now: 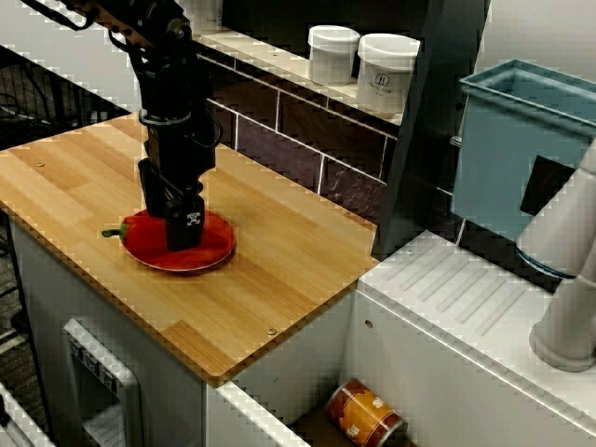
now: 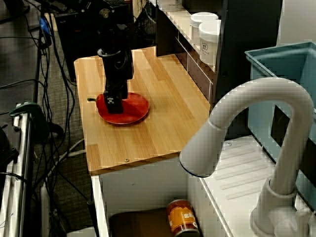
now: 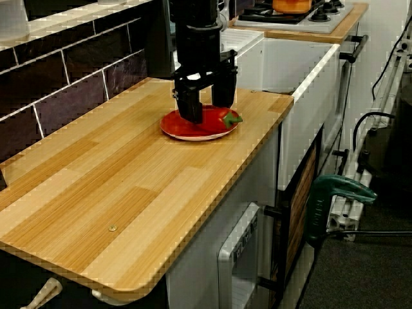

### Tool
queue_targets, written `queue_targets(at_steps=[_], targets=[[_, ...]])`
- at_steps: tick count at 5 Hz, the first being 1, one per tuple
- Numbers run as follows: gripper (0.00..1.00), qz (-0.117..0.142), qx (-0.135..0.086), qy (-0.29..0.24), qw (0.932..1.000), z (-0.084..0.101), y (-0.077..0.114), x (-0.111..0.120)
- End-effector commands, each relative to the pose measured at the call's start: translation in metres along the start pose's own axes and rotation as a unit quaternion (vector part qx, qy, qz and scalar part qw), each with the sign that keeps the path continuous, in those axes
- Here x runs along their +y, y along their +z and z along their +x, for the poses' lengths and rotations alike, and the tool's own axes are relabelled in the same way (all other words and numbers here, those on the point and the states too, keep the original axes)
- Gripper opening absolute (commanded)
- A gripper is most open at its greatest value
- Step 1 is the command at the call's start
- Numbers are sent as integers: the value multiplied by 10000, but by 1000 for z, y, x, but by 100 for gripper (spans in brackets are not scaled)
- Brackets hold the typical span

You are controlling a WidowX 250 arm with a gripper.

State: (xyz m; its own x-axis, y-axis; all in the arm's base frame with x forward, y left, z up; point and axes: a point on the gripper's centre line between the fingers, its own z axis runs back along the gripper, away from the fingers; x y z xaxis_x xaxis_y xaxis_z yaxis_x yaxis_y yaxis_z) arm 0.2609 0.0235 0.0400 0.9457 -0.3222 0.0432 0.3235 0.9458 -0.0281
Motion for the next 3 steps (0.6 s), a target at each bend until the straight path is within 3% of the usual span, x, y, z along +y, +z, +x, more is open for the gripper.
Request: queue_targets(at_steps=[1, 2, 3], targets=[[100, 42, 101, 108, 9999, 3, 0, 4], [0, -51, 154, 225, 9996, 7, -1, 11], [0, -97, 167, 234, 9995, 7, -1, 13]])
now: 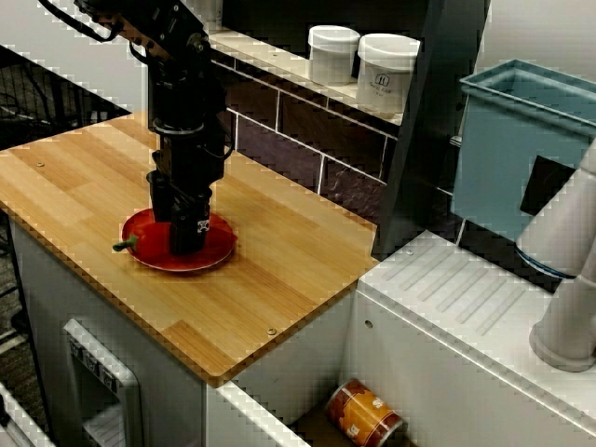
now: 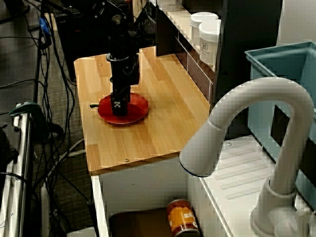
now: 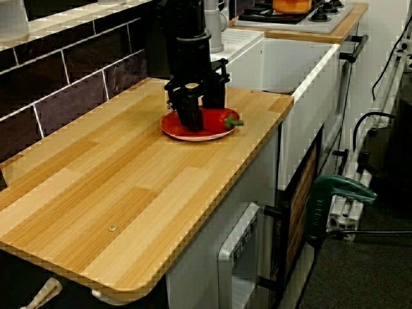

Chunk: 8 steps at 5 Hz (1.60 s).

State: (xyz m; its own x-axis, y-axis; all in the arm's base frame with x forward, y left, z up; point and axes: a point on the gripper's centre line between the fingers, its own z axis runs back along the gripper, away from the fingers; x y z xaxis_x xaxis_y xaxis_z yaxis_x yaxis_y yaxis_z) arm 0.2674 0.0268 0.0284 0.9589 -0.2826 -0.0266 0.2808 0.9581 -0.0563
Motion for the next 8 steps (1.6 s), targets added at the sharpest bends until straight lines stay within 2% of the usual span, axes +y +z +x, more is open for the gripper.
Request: queue_targets(at_steps=[1, 2, 3, 4, 5, 7, 8], targets=[[0, -91, -227, -22, 9997, -1, 16, 12], [0, -563, -466, -203, 9971, -19, 38, 31], [0, -406, -764, -114, 9962, -36, 53, 43], [0, -291, -728, -37, 9969, -36, 57, 53], [0, -259, -584, 13, 9980, -29, 58, 71], [0, -168, -626, 551, 9964, -14, 55, 125], [0, -266, -485, 737, 9957, -10, 51, 148]])
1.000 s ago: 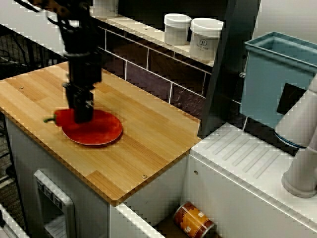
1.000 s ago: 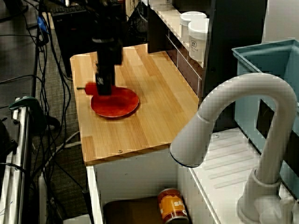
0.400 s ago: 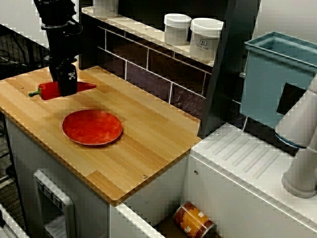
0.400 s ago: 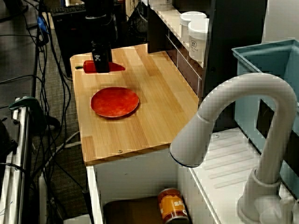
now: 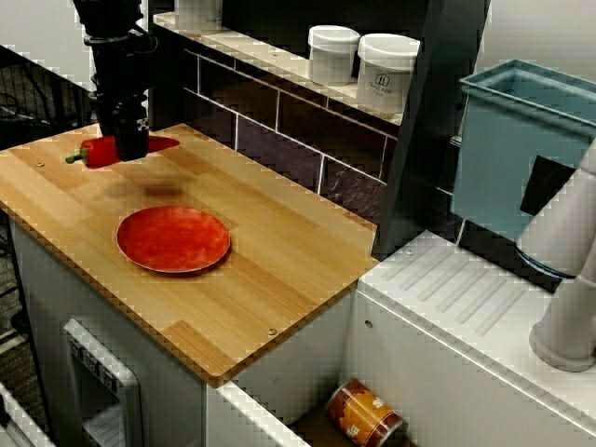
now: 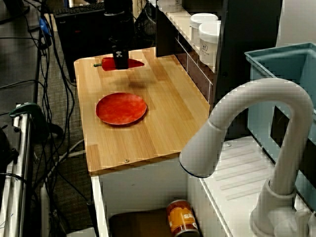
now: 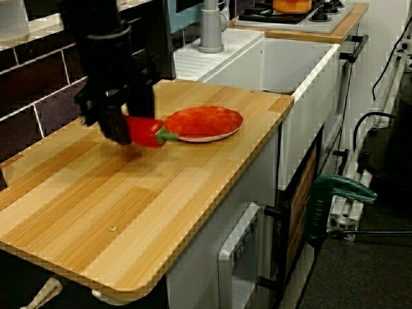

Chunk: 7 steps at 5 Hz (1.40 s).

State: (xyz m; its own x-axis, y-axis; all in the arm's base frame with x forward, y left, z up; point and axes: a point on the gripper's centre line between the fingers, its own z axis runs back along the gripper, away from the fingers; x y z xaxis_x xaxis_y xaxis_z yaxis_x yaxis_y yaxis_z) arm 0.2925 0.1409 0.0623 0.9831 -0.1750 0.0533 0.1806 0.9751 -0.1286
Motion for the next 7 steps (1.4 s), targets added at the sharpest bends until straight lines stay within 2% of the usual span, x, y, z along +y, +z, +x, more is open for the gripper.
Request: queue_targets(at_steps=[1, 2, 3, 4, 7], targets=[[0, 184, 19, 211, 9996, 6, 12, 39], [0, 256, 70, 197, 9995, 8, 12, 40], [42, 228, 132, 245, 9994, 6, 12, 39], [100, 56, 135, 280, 9995, 7, 9, 31], [100, -141, 135, 220, 9996, 8, 7, 22]])
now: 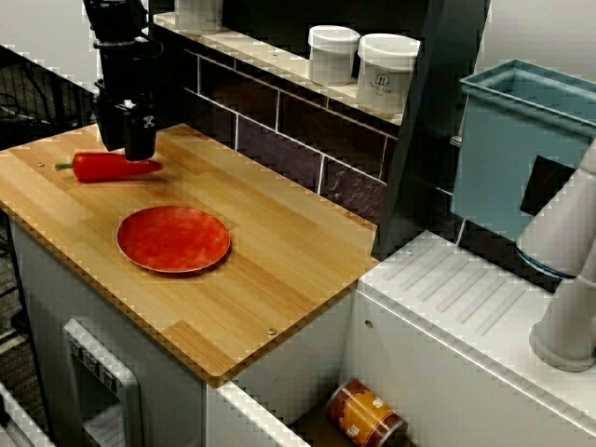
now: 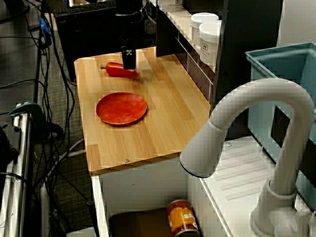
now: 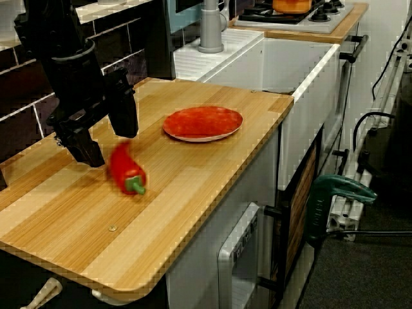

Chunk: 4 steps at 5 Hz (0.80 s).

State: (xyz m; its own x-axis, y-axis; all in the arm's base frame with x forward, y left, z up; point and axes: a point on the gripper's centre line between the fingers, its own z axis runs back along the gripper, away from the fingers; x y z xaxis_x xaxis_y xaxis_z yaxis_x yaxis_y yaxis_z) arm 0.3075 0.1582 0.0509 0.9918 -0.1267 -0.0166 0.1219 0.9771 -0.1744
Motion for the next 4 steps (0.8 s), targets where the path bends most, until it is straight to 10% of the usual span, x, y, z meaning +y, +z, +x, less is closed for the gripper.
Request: queue_targets(at_steps=[1, 4], targets=[[100, 131, -217, -96, 9996, -8, 19, 0], [100, -114, -223, -1113, 9935, -23, 34, 2]])
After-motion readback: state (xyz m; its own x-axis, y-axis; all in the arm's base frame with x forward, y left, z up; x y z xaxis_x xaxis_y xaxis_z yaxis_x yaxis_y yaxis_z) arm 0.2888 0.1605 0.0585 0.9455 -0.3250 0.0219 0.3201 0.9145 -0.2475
